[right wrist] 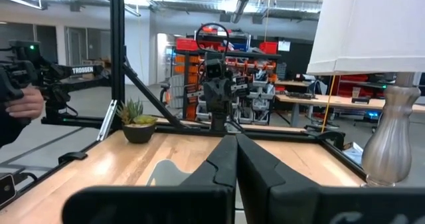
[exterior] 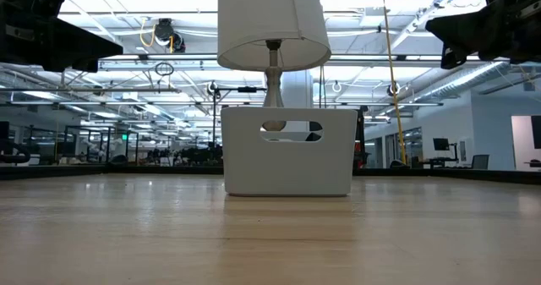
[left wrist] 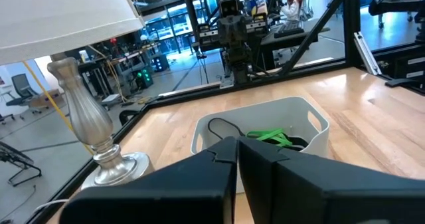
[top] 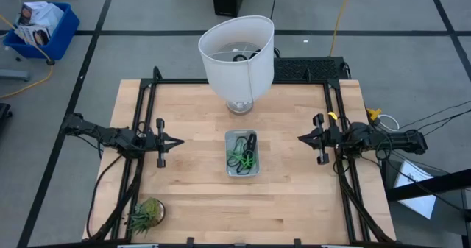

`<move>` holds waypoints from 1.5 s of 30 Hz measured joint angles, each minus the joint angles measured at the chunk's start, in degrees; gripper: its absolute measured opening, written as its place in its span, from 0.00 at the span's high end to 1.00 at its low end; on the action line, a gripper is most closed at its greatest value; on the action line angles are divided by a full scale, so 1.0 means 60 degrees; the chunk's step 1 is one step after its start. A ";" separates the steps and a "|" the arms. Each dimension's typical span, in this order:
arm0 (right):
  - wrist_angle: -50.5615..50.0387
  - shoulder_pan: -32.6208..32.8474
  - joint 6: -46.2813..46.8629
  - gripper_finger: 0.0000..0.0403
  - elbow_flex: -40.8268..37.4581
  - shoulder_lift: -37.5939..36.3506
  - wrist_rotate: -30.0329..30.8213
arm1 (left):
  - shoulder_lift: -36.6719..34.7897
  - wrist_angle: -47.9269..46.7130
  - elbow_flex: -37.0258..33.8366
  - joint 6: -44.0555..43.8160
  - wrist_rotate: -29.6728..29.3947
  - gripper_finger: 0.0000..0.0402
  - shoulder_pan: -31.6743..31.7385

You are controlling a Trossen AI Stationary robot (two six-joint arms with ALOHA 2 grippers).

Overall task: Pick and place rubber bands into bin
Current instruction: Return to Home Position

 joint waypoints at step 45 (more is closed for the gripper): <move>0.0034 0.0000 -0.0007 1.00 -0.0018 0.0000 0.0007 | 0.0000 0.0004 -0.0007 -0.0220 0.0001 0.94 0.0000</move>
